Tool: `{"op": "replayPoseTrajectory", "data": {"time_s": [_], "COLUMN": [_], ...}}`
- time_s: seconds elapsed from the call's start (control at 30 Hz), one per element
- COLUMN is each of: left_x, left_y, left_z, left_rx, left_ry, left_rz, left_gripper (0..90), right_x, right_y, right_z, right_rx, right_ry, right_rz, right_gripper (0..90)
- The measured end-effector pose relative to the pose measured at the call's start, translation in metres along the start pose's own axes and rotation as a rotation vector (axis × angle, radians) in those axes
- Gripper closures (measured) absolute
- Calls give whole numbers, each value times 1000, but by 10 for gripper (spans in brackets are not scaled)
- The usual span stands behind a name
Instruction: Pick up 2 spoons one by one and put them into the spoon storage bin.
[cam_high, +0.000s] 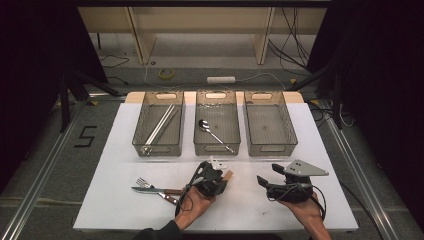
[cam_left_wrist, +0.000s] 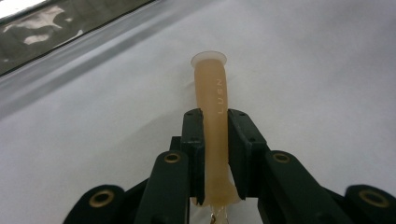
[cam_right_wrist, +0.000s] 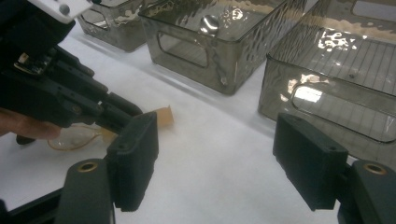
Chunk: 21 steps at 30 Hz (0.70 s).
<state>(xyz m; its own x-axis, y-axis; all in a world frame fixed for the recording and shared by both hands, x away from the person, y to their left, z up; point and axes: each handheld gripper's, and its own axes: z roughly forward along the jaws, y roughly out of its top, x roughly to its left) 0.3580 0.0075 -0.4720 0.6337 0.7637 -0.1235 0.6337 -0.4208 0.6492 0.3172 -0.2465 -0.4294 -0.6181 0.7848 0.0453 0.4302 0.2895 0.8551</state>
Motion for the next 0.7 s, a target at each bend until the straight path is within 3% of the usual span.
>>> {"op": "replayPoseTrajectory", "data": {"time_s": [0.33,0.7], "left_x": [6,36], "left_y": [14,45], "left_z": [-18,-52], "left_rx": [-42,-133], "left_ry": [-33,-15], "left_rz": [26,0], "left_gripper": [773,772], "right_x": [-1,-2], "right_y": [0,0], "right_z": [0,-1], "right_rx": [-3,-2], "right_ry": [0,1], "right_rz": [3,10], "right_gripper": [321,320]}}
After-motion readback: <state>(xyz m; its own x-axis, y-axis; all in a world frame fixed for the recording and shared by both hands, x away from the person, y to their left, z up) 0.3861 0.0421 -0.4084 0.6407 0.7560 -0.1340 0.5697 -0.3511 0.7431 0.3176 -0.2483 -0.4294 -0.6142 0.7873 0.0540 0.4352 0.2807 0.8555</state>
